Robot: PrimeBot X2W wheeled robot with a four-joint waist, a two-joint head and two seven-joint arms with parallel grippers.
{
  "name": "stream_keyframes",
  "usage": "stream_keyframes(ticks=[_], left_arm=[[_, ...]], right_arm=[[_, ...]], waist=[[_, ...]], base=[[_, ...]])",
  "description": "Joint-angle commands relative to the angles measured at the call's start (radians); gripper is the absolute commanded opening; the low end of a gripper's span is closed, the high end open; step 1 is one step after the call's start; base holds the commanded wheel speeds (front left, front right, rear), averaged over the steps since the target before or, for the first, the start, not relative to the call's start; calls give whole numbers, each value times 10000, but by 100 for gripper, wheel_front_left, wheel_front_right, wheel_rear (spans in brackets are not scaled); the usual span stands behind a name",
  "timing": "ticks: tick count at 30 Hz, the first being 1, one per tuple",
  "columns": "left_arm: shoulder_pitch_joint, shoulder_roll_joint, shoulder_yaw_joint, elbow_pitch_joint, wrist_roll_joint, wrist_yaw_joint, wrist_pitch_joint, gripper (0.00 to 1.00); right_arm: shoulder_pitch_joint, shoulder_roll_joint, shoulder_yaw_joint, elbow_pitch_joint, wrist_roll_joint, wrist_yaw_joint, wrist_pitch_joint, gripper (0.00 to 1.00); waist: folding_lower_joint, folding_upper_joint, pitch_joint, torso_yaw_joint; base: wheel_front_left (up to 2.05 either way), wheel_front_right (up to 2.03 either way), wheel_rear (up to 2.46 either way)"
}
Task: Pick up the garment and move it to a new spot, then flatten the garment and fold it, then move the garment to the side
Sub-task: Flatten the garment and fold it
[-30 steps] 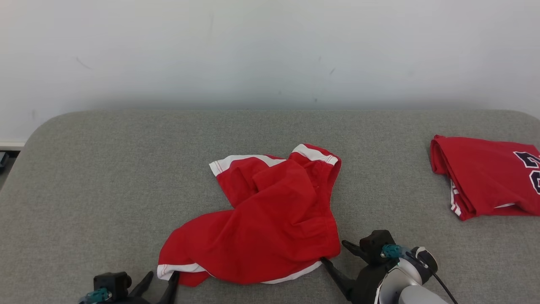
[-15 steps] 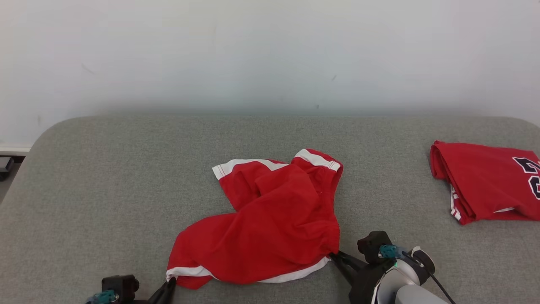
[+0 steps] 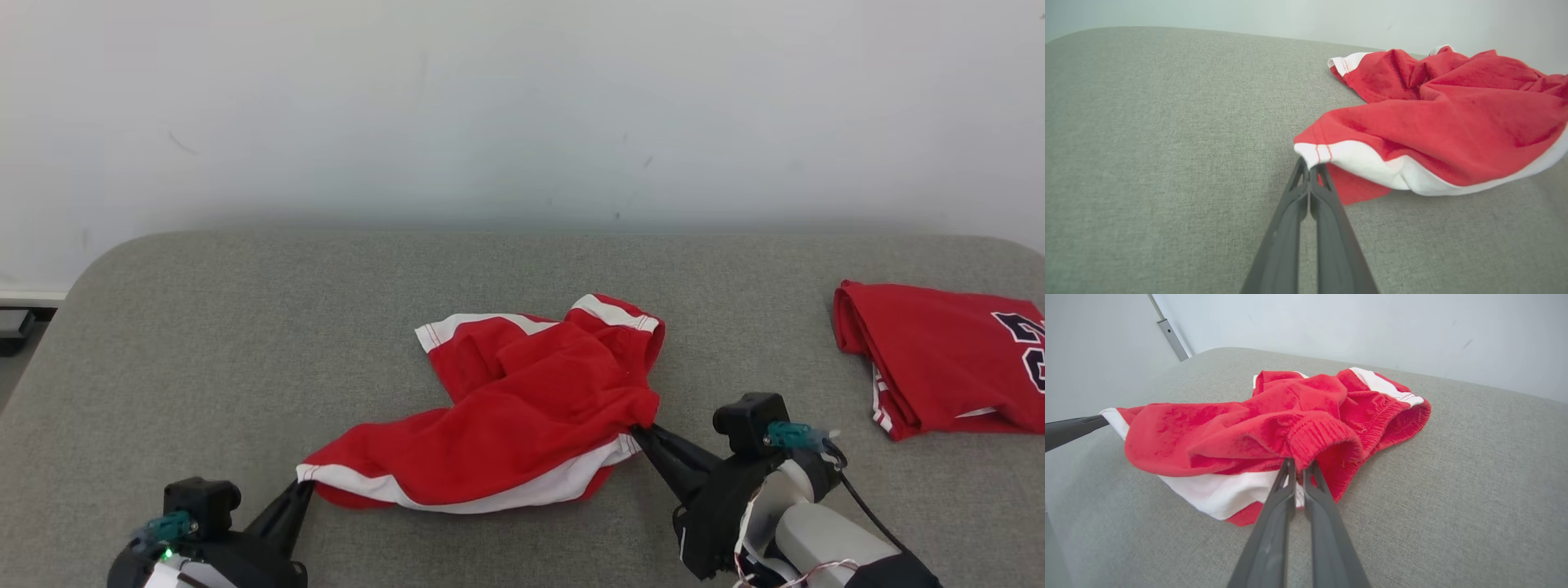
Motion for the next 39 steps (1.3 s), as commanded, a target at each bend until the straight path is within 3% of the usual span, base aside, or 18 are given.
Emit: stream_keyframes(ticks=[1, 12, 20, 30, 39], left_arm=[[-200, 198, 51, -240, 210, 43, -57, 0], [-1908, 1456, 69, -2284, 299, -24, 947, 0], [-4040, 2383, -53, -3221, -571, -72, 1856, 0], [-8075, 3174, -534, -3128, -1948, -52, 2938, 0], [-11241, 2952, -841, -1553, -1880, -49, 2473, 0]], right_arm=[[-236, -173, 24, -287, 285, -7, 47, 0], [-2080, -897, 55, -1418, 1815, -7, 887, 0], [-4622, -704, 325, -945, 2268, -7, 1397, 0], [-8624, 4, -283, 1246, 3584, -7, 1398, 0], [-11358, 640, -588, 3972, 3365, -10, -1, 0]], waist=[[0, 0, -3, -8], [0, 0, 491, -239], [0, 0, 1807, -573], [0, 0, 4004, -995], [0, 0, 4943, -1116]], base=[[0, 0, 0], [0, 0, 0], [0, 0, 0], [0, 0, 0], [0, 0, 0]])
